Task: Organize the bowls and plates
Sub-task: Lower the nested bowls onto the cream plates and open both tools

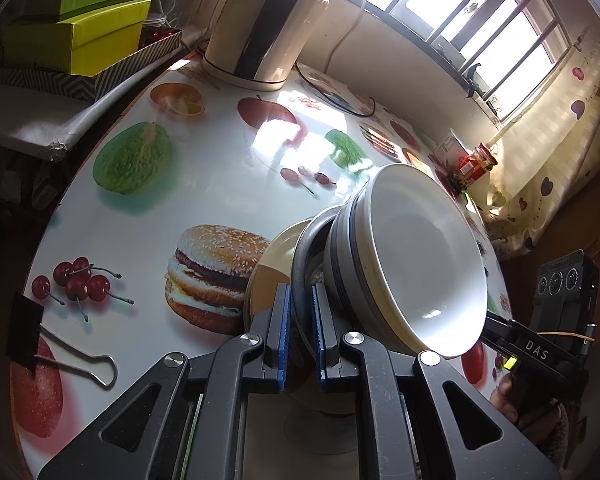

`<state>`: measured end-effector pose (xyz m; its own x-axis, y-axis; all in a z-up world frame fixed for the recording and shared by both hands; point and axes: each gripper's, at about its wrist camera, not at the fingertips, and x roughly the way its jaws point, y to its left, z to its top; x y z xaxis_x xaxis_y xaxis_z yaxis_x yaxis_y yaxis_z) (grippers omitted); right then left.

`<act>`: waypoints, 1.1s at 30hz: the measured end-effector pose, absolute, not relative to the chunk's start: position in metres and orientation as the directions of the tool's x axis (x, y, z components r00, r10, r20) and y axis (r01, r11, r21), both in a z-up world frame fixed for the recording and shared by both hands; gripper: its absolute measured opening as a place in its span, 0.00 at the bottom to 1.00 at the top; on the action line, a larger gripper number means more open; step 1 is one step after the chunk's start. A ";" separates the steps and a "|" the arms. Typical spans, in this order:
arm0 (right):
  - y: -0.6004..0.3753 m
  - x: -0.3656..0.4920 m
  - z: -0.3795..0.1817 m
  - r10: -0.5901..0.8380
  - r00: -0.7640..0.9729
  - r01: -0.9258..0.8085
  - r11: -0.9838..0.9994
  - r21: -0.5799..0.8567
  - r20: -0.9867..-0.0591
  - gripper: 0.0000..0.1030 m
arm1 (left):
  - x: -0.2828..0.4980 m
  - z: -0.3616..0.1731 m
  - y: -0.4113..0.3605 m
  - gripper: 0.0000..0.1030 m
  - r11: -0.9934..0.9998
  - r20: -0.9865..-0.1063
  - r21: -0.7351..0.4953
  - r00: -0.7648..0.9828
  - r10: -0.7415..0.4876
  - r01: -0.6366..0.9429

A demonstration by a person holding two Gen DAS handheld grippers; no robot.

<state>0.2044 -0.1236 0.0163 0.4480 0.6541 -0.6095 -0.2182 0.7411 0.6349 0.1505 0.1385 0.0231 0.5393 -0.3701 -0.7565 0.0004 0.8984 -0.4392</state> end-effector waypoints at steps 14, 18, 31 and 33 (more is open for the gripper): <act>-0.129 0.199 0.020 0.624 0.468 -0.201 0.764 0.613 -0.626 0.29 | 0.142 0.031 0.139 0.29 0.924 -0.767 -0.381 0.565 -0.303 -0.021; -0.130 0.195 0.024 0.616 0.480 -0.204 0.771 0.604 -0.624 0.33 | 0.137 0.034 0.140 0.31 0.927 -0.765 -0.373 0.574 -0.292 -0.025; -0.134 0.170 0.041 0.584 0.526 -0.233 0.798 0.556 -0.618 0.39 | 0.103 0.042 0.135 0.43 0.956 -0.760 -0.292 0.616 -0.209 -0.037; -0.133 0.164 0.044 0.578 0.534 -0.242 0.804 0.543 -0.617 0.40 | 0.096 0.044 0.133 0.43 0.965 -0.756 -0.260 0.630 -0.175 -0.045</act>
<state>0.1643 -0.1332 0.0438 0.5338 0.5778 -0.6174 -0.2424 0.8041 0.5429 0.0959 0.1334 0.0443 0.6302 -0.1748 -0.7565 -0.0445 0.9646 -0.2599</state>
